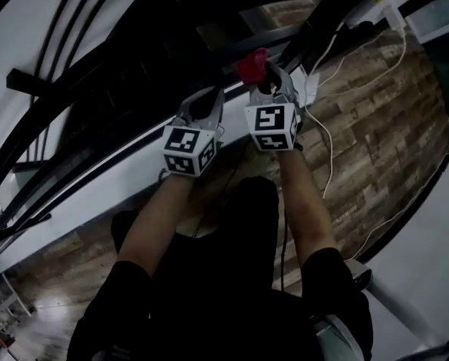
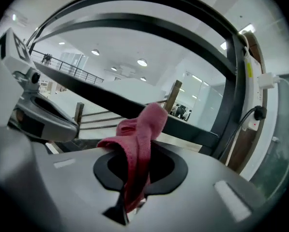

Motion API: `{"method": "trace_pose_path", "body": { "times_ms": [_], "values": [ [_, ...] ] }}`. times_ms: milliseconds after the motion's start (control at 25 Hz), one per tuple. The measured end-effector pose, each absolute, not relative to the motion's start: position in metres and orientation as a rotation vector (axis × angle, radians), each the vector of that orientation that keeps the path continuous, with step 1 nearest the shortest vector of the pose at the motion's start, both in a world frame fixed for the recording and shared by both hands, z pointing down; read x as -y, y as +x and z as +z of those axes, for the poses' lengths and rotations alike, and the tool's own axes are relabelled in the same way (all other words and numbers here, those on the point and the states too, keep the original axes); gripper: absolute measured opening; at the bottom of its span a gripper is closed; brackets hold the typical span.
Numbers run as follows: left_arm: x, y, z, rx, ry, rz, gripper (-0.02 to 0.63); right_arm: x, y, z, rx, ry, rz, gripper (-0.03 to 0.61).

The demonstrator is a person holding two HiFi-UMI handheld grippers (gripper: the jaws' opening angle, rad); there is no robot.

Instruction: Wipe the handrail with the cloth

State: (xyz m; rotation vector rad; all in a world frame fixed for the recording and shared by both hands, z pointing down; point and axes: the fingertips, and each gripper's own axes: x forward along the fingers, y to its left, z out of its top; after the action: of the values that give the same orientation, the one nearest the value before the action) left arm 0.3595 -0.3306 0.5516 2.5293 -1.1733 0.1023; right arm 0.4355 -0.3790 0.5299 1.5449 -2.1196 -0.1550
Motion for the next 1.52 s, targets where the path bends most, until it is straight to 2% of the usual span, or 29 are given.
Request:
{"method": "trace_pose_path", "body": {
  "times_ms": [240,440,600,800,1040,1240,1520],
  "values": [
    [0.361,0.393,0.603,1.215,2.536,-0.002,-0.002,0.442,0.474,0.558,2.006,1.479,-0.521,0.043],
    [0.364,0.406,0.617,1.282,2.500,0.013,-0.002,0.460,0.499,0.587,1.810,1.430,-0.636,0.043],
    [0.357,0.410,0.623,1.317,2.475,0.048,-0.002,0.465,0.509,0.599,1.831,1.451,-0.544,0.041],
    [0.350,0.408,0.635,1.365,2.462,0.081,-0.002,0.469,0.510,0.602,2.006,1.495,-0.258,0.041],
    [0.343,0.383,0.636,1.450,2.429,0.093,-0.002,0.459,0.485,0.608,2.089,1.415,-0.160,0.041],
    [0.340,0.367,0.632,1.482,2.411,0.063,-0.002,0.445,0.462,0.606,2.250,1.348,0.048,0.041],
    [0.334,0.348,0.634,1.489,2.416,0.059,-0.002,0.427,0.424,0.608,2.283,1.234,0.050,0.041]
  ]
}}
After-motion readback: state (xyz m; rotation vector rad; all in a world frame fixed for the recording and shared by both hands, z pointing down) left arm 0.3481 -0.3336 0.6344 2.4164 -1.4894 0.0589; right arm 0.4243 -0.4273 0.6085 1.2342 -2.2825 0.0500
